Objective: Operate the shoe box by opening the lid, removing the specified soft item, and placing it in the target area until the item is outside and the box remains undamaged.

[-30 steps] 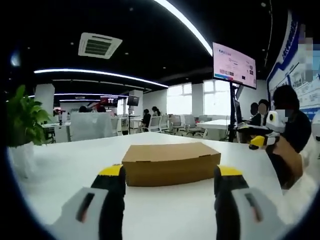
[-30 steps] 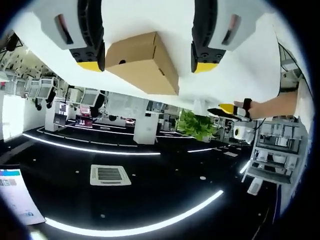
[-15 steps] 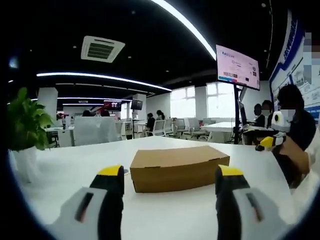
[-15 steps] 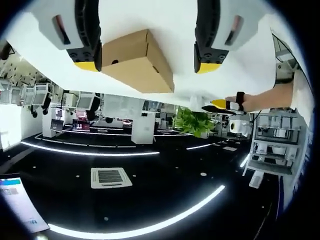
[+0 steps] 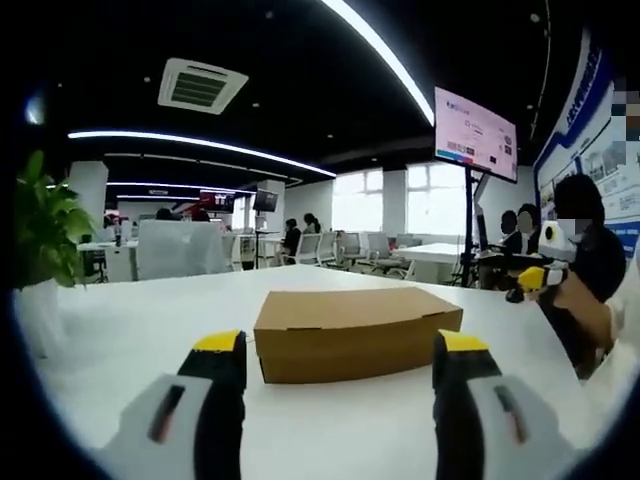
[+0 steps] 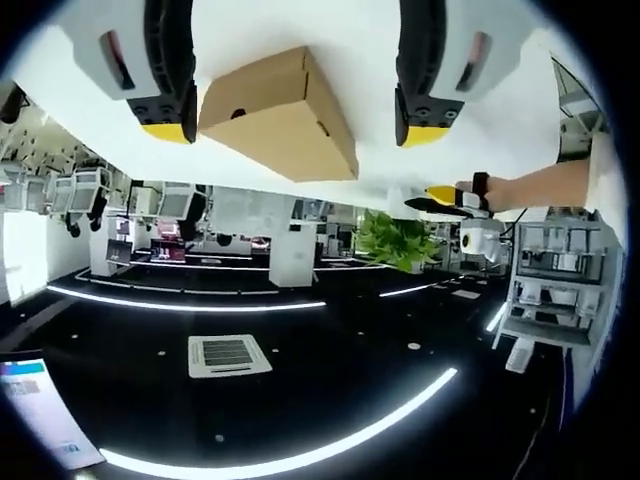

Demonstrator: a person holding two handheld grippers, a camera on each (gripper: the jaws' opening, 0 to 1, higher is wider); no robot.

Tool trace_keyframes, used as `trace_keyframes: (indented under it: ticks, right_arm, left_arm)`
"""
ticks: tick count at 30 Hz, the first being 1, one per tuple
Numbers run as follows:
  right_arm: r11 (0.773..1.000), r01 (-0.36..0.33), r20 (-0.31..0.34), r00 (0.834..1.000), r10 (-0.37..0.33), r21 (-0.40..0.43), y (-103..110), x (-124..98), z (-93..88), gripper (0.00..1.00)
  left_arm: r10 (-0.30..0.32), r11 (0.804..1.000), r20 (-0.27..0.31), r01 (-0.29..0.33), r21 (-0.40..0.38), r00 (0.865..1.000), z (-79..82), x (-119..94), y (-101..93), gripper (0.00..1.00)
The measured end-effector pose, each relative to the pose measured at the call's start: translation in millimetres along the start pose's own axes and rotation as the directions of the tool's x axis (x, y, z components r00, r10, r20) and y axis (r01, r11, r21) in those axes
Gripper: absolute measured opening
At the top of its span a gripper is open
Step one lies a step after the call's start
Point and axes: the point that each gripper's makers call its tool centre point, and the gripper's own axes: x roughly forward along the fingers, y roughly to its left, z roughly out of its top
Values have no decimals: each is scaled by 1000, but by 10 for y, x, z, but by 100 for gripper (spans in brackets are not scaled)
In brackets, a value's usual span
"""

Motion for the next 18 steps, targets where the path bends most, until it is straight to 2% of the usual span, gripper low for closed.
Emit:
trace_keyframes:
  ticks: [3, 5, 6, 8, 12, 15, 18]
  right_arm:
    - [1000, 21, -21, 1000, -21, -1, -66, 40, -67, 84]
    - [998, 42, -15, 999, -43, -50, -109, 28, -67, 85]
    - [994, 84, -25, 996, -86, -73, -181, -2, -89, 85]
    - [992, 107, -17, 994, -108, -65, -238, -13, -70, 85]
    - [996, 85, 13, 996, -85, 5, -258, -15, 37, 86]
    - [996, 91, 22, 996, -91, -3, -240, -17, 68, 86]
    - [996, 84, 12, 996, -84, -14, -195, 14, 43, 87]
  left_arm:
    - [5, 1000, -12, -5, 9, 1000, -25, 54, 53, 81]
    - [2, 1000, -30, -2, -2, 1000, -32, 84, 69, 83]
    - [-2, 1000, -20, 2, -3, 1000, -6, 87, 69, 82]
    - [-20, 1000, 7, 20, 3, 1000, 60, 94, 63, 81]
    - [-38, 999, -7, 39, 38, 999, 90, 126, 65, 81]
    - [-73, 997, 10, 73, 36, 997, 130, 151, 3, 83]
    - [-81, 996, 14, 81, 40, 997, 134, 182, -19, 83]
